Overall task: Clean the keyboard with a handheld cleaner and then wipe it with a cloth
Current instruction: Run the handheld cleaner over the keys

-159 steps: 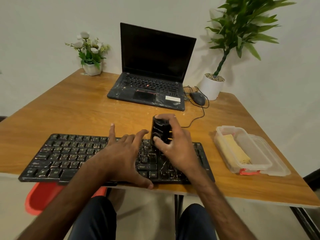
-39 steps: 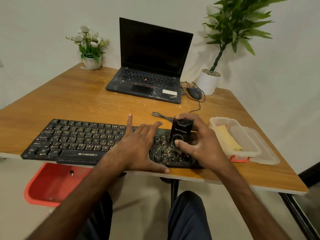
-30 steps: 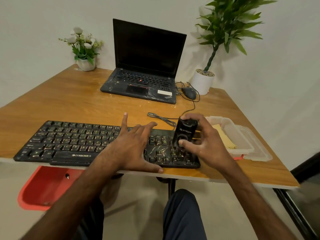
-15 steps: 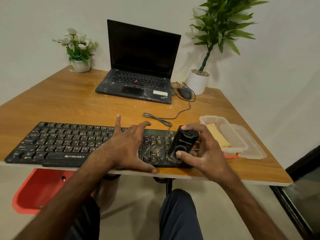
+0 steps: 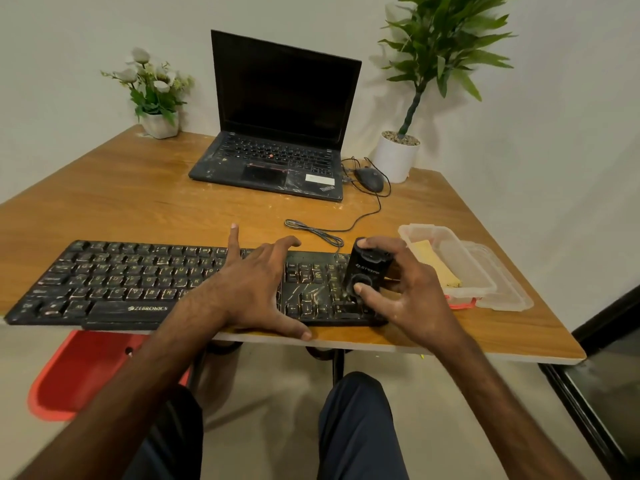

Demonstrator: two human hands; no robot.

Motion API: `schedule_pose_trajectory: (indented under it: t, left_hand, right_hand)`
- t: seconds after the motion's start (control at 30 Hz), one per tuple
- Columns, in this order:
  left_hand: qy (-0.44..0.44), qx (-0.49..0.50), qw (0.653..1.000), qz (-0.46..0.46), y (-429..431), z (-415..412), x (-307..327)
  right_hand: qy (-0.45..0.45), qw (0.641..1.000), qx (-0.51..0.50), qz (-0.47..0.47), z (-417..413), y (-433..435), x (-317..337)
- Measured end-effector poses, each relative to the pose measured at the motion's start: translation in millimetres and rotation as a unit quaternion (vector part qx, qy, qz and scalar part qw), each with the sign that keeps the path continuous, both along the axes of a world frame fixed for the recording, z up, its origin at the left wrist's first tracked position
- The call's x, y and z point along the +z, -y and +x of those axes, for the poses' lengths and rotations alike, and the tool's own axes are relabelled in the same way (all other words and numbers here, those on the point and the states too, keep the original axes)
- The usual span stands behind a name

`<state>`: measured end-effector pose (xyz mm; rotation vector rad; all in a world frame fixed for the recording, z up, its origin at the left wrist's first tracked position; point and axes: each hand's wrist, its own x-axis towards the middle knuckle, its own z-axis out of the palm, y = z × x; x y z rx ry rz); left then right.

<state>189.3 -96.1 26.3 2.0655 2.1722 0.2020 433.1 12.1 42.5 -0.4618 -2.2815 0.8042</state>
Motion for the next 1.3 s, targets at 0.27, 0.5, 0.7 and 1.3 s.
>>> schedule_pose_trajectory:
  t: [0.27,0.5,0.7,1.3]
  left_hand:
    - [0.009,0.001,1.0,0.001,0.4,1.6,-0.4]
    - [0.009,0.0,1.0,0.001,0.7,2.2,-0.7]
    - [0.015,-0.002,1.0,-0.004,-1.3,2.5,2.0]
    - [0.012,0.005,1.0,-0.009,0.3,5.5,5.0]
  right_hand:
    - [0.036,0.999,0.03,0.004,4.5,-9.1,15.0]
    - [0.059,0.996,0.07,-0.019,-2.3,-10.9,21.4]
    - [0.063,0.994,0.073,-0.042,-1.9,-12.9,22.9]
    - [-0.001,0.992,0.091,-0.085,-18.0,5.6,9.0]
